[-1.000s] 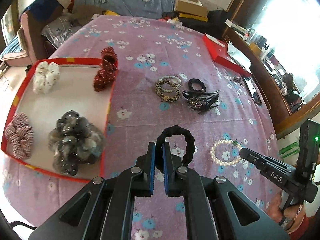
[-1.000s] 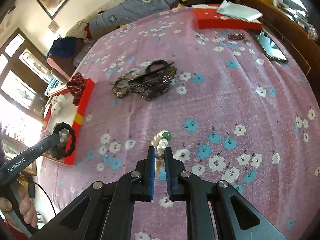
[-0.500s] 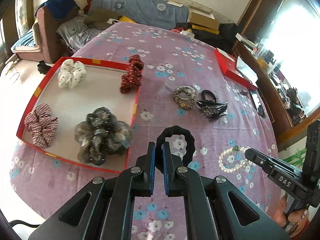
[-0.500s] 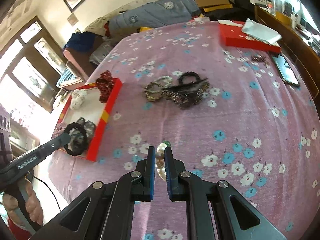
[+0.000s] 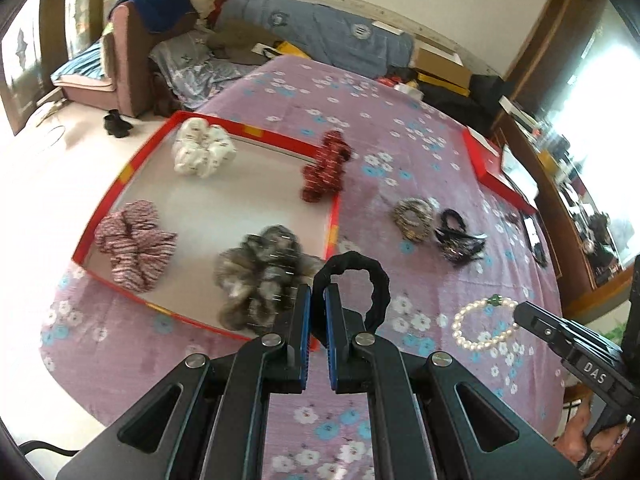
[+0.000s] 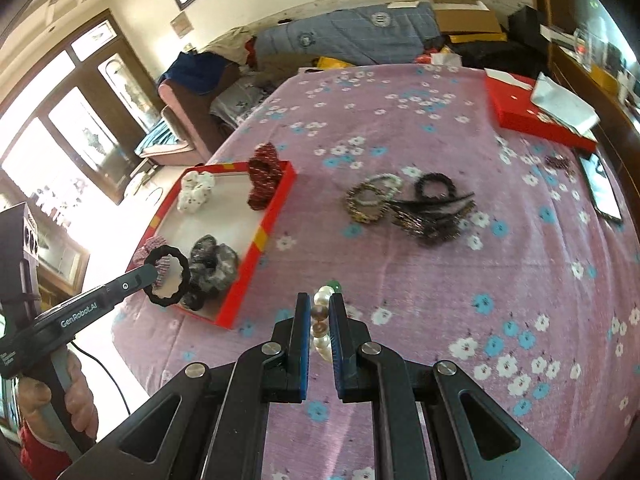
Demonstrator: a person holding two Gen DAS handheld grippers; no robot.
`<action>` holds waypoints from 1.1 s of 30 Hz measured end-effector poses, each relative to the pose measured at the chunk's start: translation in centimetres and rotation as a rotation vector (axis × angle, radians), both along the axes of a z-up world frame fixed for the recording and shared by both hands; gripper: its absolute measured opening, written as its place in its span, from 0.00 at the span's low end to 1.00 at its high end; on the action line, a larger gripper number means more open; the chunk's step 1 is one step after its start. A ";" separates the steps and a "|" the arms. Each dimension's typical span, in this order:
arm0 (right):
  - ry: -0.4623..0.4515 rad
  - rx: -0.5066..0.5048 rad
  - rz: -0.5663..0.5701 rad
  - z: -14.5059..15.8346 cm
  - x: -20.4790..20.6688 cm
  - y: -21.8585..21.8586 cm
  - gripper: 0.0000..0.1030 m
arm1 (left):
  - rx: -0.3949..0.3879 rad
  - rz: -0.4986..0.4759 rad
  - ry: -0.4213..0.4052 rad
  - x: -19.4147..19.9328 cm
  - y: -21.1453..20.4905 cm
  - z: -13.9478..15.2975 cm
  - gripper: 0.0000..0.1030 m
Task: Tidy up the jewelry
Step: 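Carry the hair tie and pearl bracelet toward the tray with both tools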
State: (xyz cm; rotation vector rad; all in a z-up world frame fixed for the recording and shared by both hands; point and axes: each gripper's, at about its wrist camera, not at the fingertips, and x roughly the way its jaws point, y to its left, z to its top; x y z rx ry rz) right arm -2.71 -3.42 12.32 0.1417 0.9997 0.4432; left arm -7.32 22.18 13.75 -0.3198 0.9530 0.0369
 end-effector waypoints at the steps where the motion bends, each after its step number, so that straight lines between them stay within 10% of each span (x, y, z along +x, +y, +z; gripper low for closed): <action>1: -0.002 0.001 0.010 0.1 0.1 0.4 0.10 | 0.002 0.018 0.000 -0.1 0.7 0.0 0.06; 16: -0.023 0.016 0.115 1.9 3.4 7.5 0.10 | 0.007 0.201 0.027 0.0 10.6 -0.4 0.06; 33: -0.033 -0.014 0.169 2.7 7.0 16.8 0.10 | 0.007 0.196 0.067 6.4 17.5 -3.0 0.06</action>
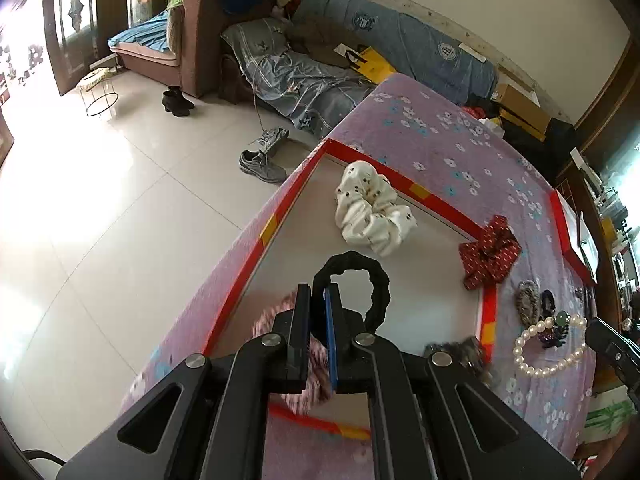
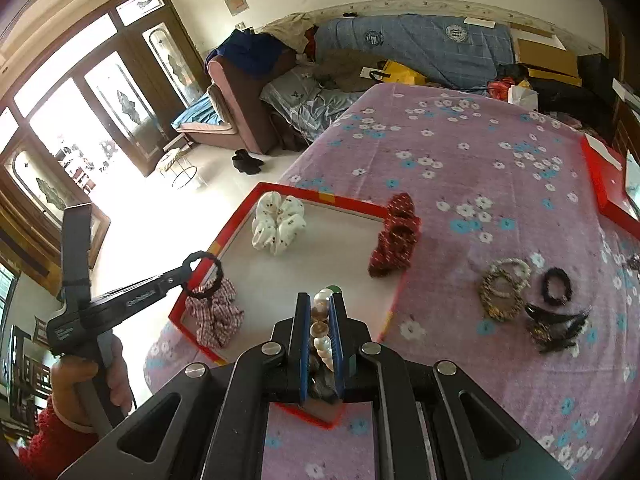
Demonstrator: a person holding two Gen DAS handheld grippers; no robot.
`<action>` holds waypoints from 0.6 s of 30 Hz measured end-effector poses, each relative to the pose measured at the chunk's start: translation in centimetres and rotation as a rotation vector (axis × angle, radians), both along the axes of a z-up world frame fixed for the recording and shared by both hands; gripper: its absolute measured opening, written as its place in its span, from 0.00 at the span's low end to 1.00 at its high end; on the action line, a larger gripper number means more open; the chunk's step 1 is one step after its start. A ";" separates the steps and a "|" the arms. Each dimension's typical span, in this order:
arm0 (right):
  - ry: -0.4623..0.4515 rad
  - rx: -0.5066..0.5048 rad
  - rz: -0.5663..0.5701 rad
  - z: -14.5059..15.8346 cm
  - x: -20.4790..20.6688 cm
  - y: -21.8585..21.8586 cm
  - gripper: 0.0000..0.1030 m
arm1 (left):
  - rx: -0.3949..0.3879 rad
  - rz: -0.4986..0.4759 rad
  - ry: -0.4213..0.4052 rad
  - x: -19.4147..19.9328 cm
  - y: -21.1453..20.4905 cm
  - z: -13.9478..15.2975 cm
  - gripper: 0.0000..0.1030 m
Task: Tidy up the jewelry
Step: 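Carry the hair tie and pearl bracelet toward the tray with both tools, then lower the black hair tie and pearl bracelet into the tray, opening both tools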
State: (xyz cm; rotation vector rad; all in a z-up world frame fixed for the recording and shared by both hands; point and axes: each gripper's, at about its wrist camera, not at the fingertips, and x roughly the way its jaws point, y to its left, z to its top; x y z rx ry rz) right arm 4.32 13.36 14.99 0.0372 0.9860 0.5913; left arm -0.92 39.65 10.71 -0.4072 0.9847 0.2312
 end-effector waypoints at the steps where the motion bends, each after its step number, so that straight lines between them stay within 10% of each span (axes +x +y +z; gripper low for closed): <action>1: 0.002 -0.002 0.000 -0.1 0.4 0.5 0.10 | 0.002 -0.003 0.003 0.6 0.2 -0.2 0.06; 18: 0.044 -0.030 -0.016 -3.1 8.9 8.9 0.10 | 0.051 -0.065 0.082 6.9 2.7 -5.2 0.06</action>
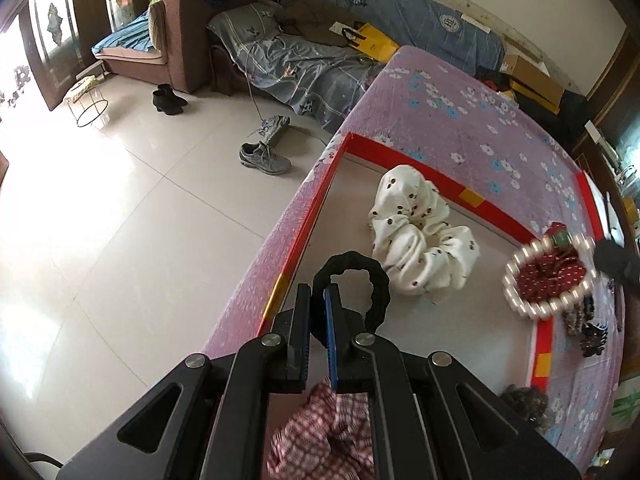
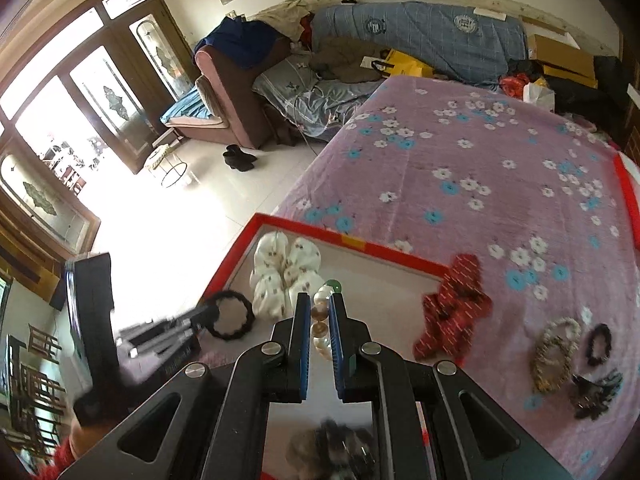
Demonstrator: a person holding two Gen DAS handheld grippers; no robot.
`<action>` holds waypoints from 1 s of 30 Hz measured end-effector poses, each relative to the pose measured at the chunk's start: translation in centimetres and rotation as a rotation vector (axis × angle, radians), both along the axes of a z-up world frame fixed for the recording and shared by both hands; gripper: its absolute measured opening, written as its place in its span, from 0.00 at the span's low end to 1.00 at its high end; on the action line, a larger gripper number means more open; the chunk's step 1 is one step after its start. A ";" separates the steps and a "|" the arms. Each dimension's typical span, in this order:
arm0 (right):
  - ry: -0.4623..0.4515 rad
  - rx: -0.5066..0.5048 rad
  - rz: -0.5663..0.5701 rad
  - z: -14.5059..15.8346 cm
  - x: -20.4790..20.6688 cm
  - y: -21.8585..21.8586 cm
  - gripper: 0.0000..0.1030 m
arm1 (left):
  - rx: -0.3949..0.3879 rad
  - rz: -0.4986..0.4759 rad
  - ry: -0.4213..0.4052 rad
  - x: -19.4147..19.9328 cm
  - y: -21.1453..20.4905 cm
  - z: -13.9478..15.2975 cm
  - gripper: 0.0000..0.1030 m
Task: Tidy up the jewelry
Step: 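Lower the black hair tie and pearl bracelet into the tray, opening both tools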
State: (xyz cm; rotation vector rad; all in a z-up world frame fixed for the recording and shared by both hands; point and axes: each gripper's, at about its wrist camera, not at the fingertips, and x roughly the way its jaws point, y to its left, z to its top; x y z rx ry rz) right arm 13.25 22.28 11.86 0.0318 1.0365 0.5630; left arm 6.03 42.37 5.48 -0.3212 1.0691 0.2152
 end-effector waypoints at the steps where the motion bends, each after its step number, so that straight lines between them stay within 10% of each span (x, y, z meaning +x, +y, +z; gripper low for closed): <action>1: 0.011 0.004 -0.004 -0.4 0.7 0.5 0.10 | 0.003 -0.003 0.004 0.2 0.1 -0.3 0.06; 30: 0.142 -0.119 -0.104 -9.7 5.4 0.9 0.11 | -0.015 -0.025 -0.006 0.8 0.2 -0.2 0.19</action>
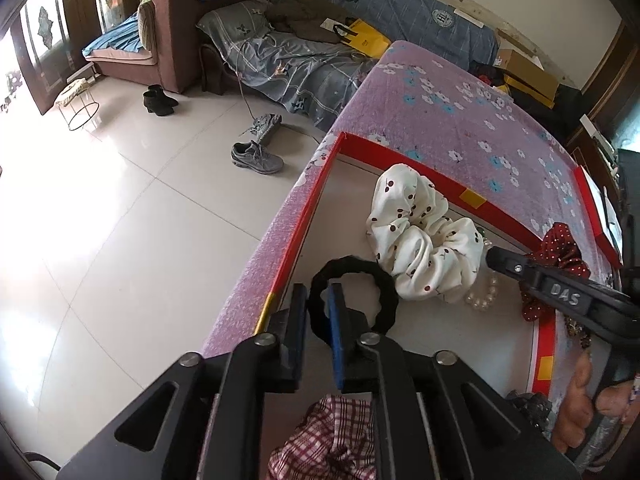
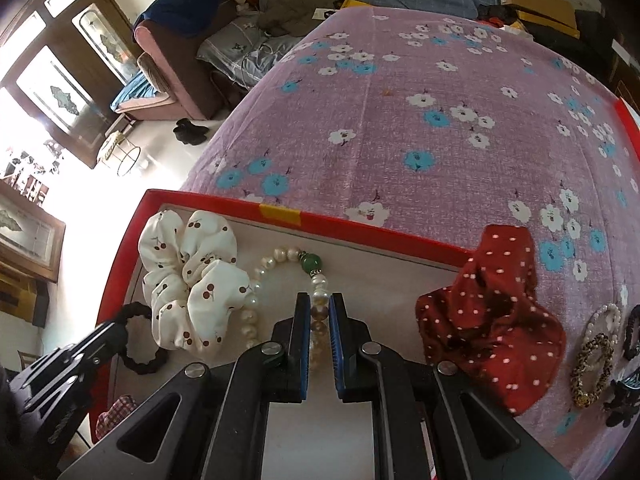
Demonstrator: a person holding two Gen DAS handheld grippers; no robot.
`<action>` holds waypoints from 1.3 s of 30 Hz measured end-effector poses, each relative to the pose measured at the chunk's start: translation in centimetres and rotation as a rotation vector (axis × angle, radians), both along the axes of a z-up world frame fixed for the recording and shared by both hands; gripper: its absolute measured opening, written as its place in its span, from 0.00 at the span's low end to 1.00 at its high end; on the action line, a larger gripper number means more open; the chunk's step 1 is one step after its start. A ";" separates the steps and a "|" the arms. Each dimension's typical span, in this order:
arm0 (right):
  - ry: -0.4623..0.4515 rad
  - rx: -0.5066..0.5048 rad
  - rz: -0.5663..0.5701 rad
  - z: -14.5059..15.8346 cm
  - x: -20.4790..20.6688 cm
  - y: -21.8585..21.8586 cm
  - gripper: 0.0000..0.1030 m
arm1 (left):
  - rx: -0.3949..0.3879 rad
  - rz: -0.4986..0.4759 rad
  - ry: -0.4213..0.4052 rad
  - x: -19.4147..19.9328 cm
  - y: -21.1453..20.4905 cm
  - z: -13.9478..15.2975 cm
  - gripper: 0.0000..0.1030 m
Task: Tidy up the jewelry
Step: 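Lower the black hair tie and pearl bracelet into the tray, opening both tools, then grasp the leopard-print hair tie with the left tool while the right grasps the black claw clip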
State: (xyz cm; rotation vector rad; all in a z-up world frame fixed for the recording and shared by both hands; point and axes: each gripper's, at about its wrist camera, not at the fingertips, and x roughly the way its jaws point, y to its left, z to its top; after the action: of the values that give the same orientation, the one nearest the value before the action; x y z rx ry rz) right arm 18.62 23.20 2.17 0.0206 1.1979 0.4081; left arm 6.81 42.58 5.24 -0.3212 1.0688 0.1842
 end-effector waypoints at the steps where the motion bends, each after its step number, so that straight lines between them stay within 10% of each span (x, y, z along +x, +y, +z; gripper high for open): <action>1: -0.002 -0.003 0.001 0.0 0.0 0.1 0.11 | -0.002 0.005 -0.005 -0.2 0.1 0.2 0.21; 21: -0.073 0.038 0.058 5.4 -5.2 -3.3 0.36 | -0.019 0.144 -0.035 -6.5 1.7 4.4 0.35; 39: -0.010 0.077 -0.154 4.9 -13.1 -23.7 0.38 | -0.006 -0.006 -0.031 -7.2 -11.0 6.3 0.35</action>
State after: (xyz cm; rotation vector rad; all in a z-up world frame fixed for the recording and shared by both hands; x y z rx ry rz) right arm 5.51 -0.45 7.10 0.1761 1.1614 0.3190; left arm -0.40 31.57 11.53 -0.3257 1.0402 0.1706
